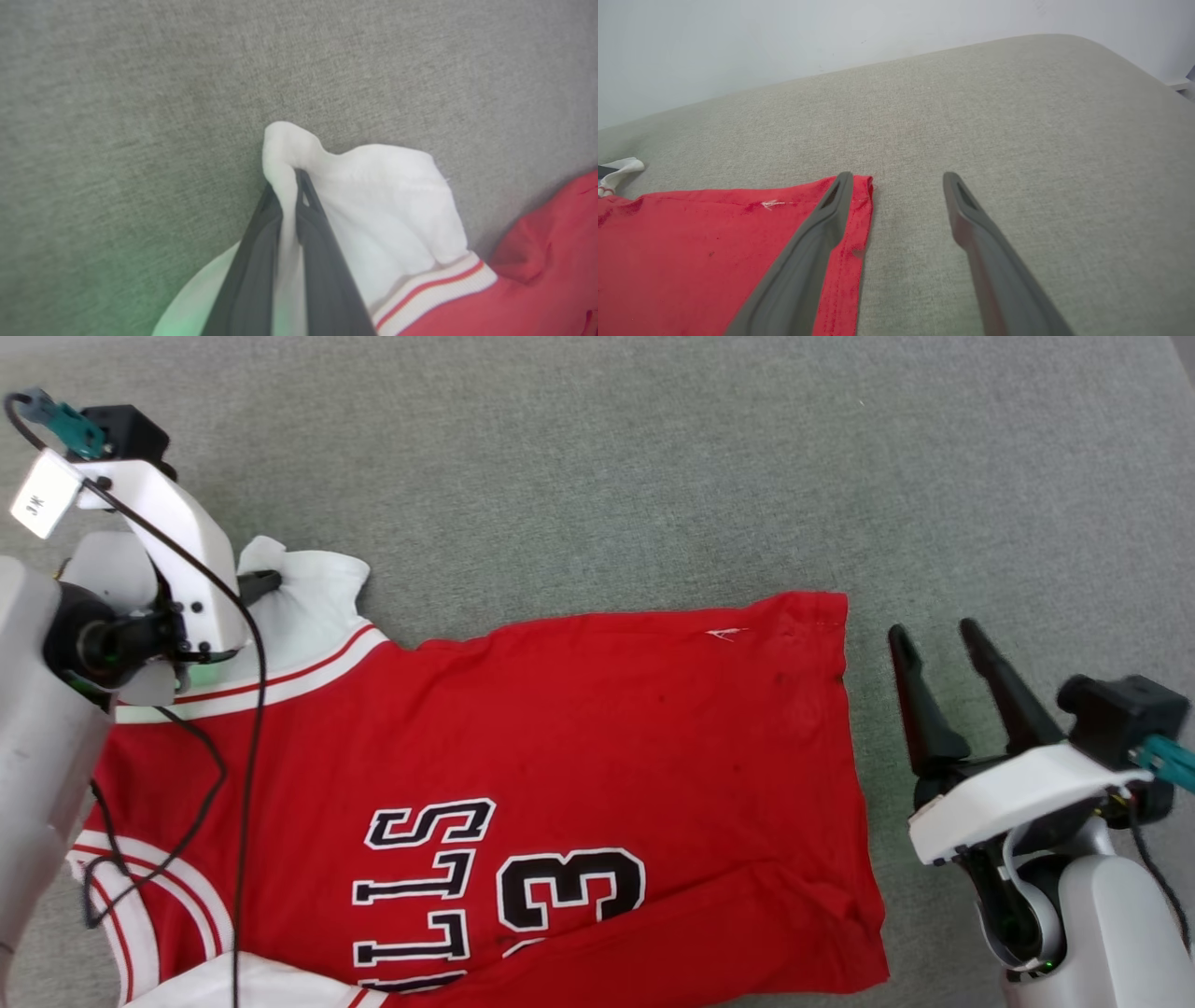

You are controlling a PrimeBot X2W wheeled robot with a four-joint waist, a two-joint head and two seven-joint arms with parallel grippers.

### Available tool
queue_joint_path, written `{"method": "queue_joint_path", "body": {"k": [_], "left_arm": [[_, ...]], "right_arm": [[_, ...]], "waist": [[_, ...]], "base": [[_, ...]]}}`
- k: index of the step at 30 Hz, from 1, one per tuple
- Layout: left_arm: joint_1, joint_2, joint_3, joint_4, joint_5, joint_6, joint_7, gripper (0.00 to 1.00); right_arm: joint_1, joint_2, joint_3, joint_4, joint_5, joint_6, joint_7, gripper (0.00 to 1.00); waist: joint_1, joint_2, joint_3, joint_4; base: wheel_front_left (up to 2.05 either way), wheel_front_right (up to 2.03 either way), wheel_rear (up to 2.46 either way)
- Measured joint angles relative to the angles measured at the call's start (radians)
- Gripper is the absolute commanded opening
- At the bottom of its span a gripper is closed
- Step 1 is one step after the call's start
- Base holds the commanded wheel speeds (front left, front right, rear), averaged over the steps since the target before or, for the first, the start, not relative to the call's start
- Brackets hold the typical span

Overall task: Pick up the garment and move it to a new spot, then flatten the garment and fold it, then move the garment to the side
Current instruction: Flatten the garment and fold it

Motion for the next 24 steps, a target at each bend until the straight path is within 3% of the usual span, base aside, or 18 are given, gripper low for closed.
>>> {"method": "queue_joint_path", "body": {"k": [4, 5, 11, 24], "left_arm": [[0.003, -0.03, -0.008, 0.032, 0.026, -0.012, -0.081, 0.0], [0.004, -0.065, -0.01, 0.051, 0.041, -0.016, -0.146, 0.0], [-0.005, -0.132, -0.023, 0.071, 0.054, -0.038, -0.221, 0.0], [-0.024, -0.195, -0.049, 0.072, 0.051, -0.065, -0.295, 0.0]], "right_arm": [[-0.025, 0.0, 0.007, 0.055, 0.016, 0.0, 0.126, 1.0], [-0.068, -0.016, 0.011, 0.114, 0.018, 0.0, 0.251, 1.0], [-0.189, -0.097, 0.029, 0.234, 0.048, 0.0, 0.44, 1.0], [-0.384, -0.178, 0.157, 0.538, 0.112, 0.0, 0.648, 1.0]], "waist": [[0.0001, 0.0, -0.019, 0.015], [0.0001, 0.0, -0.041, 0.033], [0.0003, 0.0, -0.085, 0.091], [0.0002, 0.0, -0.119, 0.195]], "base": [[0.0, 0.0, 0.0], [0.0, 0.0, 0.0], [0.0, 0.0, 0.0], [0.0, 0.0, 0.0]]}}
